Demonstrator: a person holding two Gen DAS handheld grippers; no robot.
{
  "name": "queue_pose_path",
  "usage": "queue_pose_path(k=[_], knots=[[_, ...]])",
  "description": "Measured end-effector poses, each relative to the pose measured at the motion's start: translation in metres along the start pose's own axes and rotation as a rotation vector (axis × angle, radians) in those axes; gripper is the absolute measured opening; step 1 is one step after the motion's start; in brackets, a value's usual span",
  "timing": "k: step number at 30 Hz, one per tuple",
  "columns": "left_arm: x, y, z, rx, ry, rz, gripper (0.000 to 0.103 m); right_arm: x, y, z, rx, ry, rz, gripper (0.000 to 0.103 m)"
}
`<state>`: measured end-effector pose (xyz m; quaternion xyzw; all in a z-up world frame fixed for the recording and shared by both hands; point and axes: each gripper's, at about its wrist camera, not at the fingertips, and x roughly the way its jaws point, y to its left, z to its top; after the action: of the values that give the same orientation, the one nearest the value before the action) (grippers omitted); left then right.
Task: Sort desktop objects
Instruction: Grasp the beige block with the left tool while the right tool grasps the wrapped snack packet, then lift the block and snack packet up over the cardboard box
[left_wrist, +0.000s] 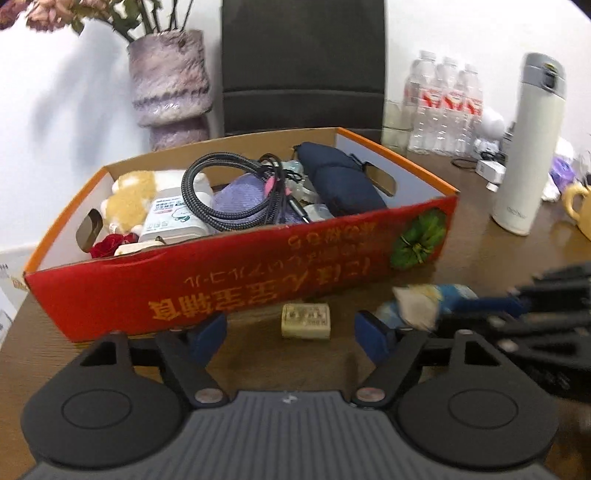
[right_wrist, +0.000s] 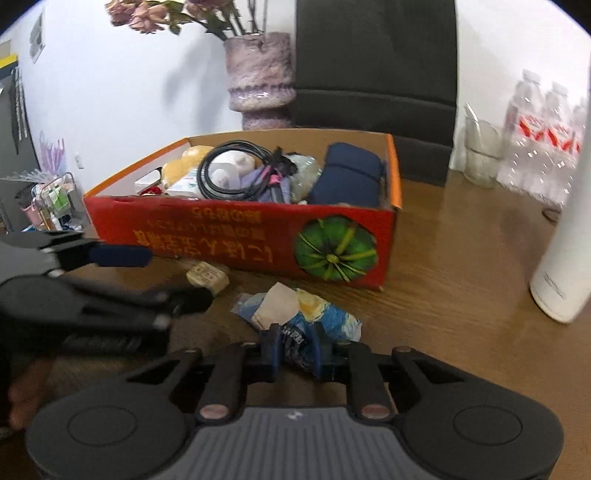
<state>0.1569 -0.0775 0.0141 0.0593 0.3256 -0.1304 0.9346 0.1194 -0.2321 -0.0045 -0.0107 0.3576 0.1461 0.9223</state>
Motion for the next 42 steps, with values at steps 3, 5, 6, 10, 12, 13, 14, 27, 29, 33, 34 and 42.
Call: queue_pose_path(k=[3,5,6,10,12,13,14,27,29,33,34,42], knots=[[0.011,0.002,0.002,-0.011,0.019,-0.003,0.070,-0.006,-0.003,-0.001,0.004,0.001,-0.018,0.009],[0.014,0.004,0.000,-0.030,0.029,-0.010,0.060,-0.009,-0.002,-0.002,0.001,-0.004,-0.026,0.009],[0.013,0.004,-0.001,-0.032,0.020,-0.007,0.057,-0.011,-0.001,-0.002,-0.009,-0.005,-0.026,0.011],[0.011,0.006,0.000,-0.046,0.021,-0.040,0.031,-0.023,-0.002,-0.002,-0.003,-0.078,-0.070,0.066],[0.011,0.008,-0.001,-0.070,0.017,-0.061,0.031,-0.024,-0.004,-0.003,-0.011,-0.116,-0.101,0.076],[0.010,0.008,-0.001,-0.074,0.018,-0.061,0.031,-0.022,-0.005,-0.003,-0.011,-0.110,-0.103,0.075],[0.008,0.007,-0.002,-0.075,0.023,-0.059,0.031,-0.018,-0.005,-0.003,-0.009,-0.098,-0.099,0.075],[-0.068,0.012,-0.029,-0.159,-0.003,-0.026,0.031,0.010,0.005,-0.005,-0.045,-0.075,-0.129,0.065],[-0.079,0.012,-0.038,-0.161,0.017,-0.022,0.031,0.015,0.011,-0.004,-0.088,-0.076,-0.133,0.065],[-0.096,0.011,-0.052,-0.173,0.034,-0.006,0.031,0.018,0.017,-0.001,-0.113,-0.084,-0.088,0.042],[-0.102,0.009,-0.055,-0.171,0.030,0.000,0.031,0.018,0.017,0.000,-0.099,-0.080,-0.060,0.033],[-0.141,0.006,-0.073,-0.183,-0.005,0.031,0.031,-0.005,0.033,-0.014,-0.093,-0.077,-0.037,0.014]])
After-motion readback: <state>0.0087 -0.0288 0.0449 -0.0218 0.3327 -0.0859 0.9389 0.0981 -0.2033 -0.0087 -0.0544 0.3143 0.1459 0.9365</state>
